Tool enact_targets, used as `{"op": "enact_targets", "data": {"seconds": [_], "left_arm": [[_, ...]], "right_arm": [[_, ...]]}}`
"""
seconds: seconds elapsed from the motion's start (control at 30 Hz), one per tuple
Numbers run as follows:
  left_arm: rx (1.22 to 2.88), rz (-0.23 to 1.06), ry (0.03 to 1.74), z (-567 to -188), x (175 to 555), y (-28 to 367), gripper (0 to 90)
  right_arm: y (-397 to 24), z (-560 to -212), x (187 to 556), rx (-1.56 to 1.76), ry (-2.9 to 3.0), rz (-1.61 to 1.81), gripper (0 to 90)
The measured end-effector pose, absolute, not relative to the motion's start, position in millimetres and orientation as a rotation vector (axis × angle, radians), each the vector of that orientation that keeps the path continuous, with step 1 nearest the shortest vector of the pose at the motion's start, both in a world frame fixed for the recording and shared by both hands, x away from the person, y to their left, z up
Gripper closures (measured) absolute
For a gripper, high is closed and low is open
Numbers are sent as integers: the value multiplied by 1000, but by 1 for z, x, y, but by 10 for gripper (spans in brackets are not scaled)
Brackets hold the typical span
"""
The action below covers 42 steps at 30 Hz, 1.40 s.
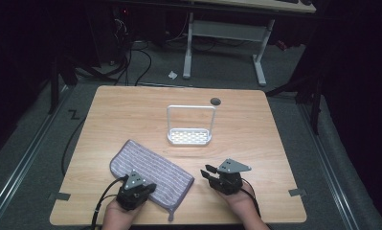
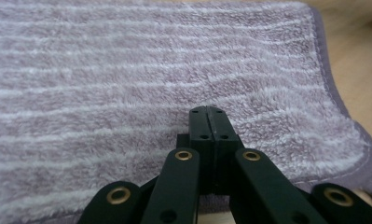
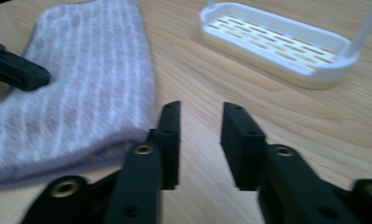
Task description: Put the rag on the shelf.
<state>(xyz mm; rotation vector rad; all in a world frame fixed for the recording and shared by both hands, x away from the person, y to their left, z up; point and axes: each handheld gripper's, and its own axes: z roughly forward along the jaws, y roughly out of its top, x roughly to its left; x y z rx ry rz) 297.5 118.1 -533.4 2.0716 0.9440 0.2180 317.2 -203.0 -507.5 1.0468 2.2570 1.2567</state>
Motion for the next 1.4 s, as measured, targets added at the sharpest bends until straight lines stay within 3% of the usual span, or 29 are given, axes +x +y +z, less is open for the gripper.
{"op": "enact_targets", "data": {"seconds": [0.07, 0.33, 0.53, 0.6, 0.7, 0.77, 1.0, 1.13, 1.4], "left_arm": [[2070, 194, 927, -534, 295, 112, 900], [2115, 173, 819, -533, 288, 92, 898], [1975, 155, 1001, -531, 300, 105, 760], [1997, 199, 965, -527, 300, 109, 684], [2032, 208, 935, -526, 299, 109, 671], [2066, 178, 942, -530, 299, 108, 701], [2078, 140, 900, -531, 290, 110, 704], [2066, 103, 898, -532, 288, 112, 706], [2089, 24, 803, -532, 284, 99, 663]], "right_arm": [[-193, -508, 314, 1002, 2318, 1233, 884], [-173, -524, 303, 951, 2442, 1048, 900], [-168, -525, 270, 896, 2527, 1090, 891], [-164, -520, 265, 876, 2520, 1133, 860], [-154, -507, 280, 849, 2476, 1150, 851], [-139, -501, 315, 887, 2462, 1184, 862], [-110, -520, 375, 959, 2508, 1055, 889], [-114, -526, 368, 956, 2515, 1047, 898], [-165, -528, 309, 975, 2498, 1079, 885]]}}
